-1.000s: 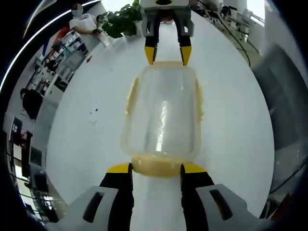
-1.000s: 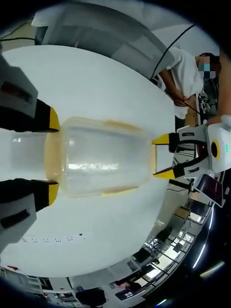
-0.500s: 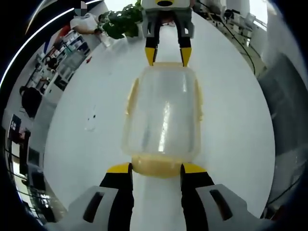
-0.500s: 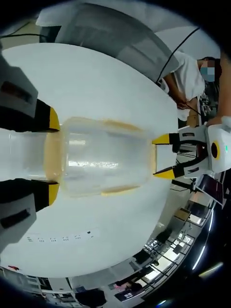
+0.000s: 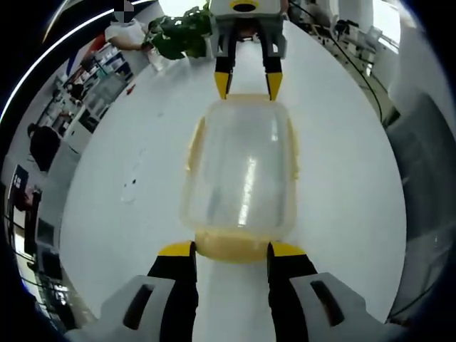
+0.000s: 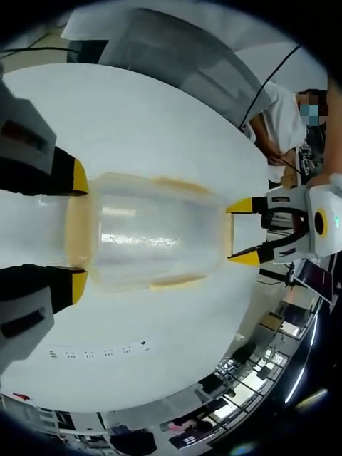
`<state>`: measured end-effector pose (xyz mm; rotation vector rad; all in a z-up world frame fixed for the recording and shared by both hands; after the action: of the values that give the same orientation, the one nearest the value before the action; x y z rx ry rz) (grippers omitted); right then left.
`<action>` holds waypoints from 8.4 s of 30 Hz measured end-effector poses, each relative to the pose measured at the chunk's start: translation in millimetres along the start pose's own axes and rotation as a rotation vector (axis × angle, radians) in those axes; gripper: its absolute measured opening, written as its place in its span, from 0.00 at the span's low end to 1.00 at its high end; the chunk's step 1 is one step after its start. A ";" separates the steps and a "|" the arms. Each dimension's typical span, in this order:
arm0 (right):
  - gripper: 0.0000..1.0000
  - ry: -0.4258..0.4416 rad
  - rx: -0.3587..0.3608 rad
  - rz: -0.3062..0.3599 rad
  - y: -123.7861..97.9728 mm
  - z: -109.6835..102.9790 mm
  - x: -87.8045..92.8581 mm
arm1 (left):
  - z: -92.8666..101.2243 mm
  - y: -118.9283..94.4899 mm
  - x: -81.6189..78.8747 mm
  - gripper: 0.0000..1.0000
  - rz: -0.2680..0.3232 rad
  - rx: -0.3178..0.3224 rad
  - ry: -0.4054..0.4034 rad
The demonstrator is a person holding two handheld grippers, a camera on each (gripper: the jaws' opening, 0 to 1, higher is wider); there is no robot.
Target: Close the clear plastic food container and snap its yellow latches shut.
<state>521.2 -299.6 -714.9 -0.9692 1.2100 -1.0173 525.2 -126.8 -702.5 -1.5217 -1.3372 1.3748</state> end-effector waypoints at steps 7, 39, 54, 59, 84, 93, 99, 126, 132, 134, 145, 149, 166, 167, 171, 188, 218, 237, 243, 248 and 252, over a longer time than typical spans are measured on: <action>0.36 0.005 -0.013 0.002 -0.5 -0.7 13.5 | 4.8 2.6 -13.9 0.37 0.002 0.007 -0.001; 0.36 0.009 -0.067 -0.009 0.5 0.9 57.6 | 6.9 29.3 -49.1 0.37 -0.007 0.048 0.006; 0.36 0.014 -0.091 -0.013 3.1 -4.9 58.7 | 8.7 35.6 -46.3 0.37 -0.014 0.069 0.005; 0.36 0.017 -0.095 -0.010 5.2 -4.8 59.2 | 10.8 37.0 -45.1 0.37 -0.004 0.088 -0.010; 0.40 0.013 -0.095 -0.022 8.7 -10.1 60.9 | 14.6 36.4 -45.3 0.36 0.011 0.086 0.027; 0.47 0.046 -0.091 -0.015 2.4 -12.6 68.4 | 17.7 32.7 -45.3 0.40 0.027 0.110 -0.010; 0.48 0.149 -0.087 0.063 -12.2 -9.9 64.4 | 17.8 20.8 -51.2 0.41 0.068 0.131 -0.068; 0.46 0.929 -0.108 0.280 -21.3 7.9 41.4 | 15.6 23.2 -63.4 0.41 0.114 0.194 -0.660; 0.45 1.018 -0.128 0.284 -14.1 3.3 42.8 | 20.6 29.8 -63.5 0.38 0.134 0.231 -0.831; 0.45 1.037 -0.132 0.287 -13.1 2.5 42.1 | 19.6 30.0 -63.2 0.38 0.152 0.232 -0.867; 0.39 1.126 -0.161 0.274 -1.9 -1.2 41.4 | 24.5 33.0 -61.8 0.37 0.186 0.273 -0.973; 0.38 1.117 -0.160 0.257 0.8 -4.1 41.5 | 25.0 33.1 -62.5 0.36 0.193 0.280 -0.968; 0.33 1.115 -0.148 0.241 2.9 -6.2 39.7 | 27.1 36.9 -64.0 0.30 0.250 0.322 -0.969; 0.33 1.117 -0.152 0.241 3.5 -6.2 39.6 | 26.4 37.3 -63.7 0.30 0.244 0.327 -0.967; 0.32 1.116 -0.154 0.240 3.6 -7.1 39.0 | 22.2 40.3 -61.0 0.30 0.228 0.344 -0.968; 0.32 1.131 -0.144 0.249 4.2 -10.0 37.8 | 26.3 33.2 -63.1 0.30 0.240 0.306 -0.979; 0.32 1.134 -0.132 0.173 0.2 -14.7 36.1 | 29.4 31.7 -61.5 0.37 0.164 0.294 -0.858; 0.32 0.918 -0.088 0.072 -13.0 -15.4 32.6 | 19.5 18.2 -59.8 0.38 0.095 0.181 -0.548; 0.34 0.765 -0.041 -0.014 -17.5 -16.1 36.1 | 18.3 15.4 -57.4 0.38 0.073 0.159 -0.458; 0.34 0.709 -0.045 -0.020 -18.9 -17.4 31.6 | 21.6 13.9 -56.6 0.39 0.053 0.184 -0.428; 0.34 0.657 -0.050 -0.029 -18.3 -18.9 26.9 | 21.6 12.6 -56.9 0.38 0.031 0.171 -0.370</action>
<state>502.7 -331.1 -706.2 -0.7041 1.7648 -1.3918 512.3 -187.6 -703.7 -1.2193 -1.3718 1.8052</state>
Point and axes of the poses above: the point that each gripper's makers call its tool centre point, and the gripper's own axes: y roughly forward along the fingers, z roughly to its right, x roughly out of its underside, the point moved 1 cm from there along -y, roughly backward along the fingers, and after that the axes turned 12 degrees about -z, right-handed, at the moved point
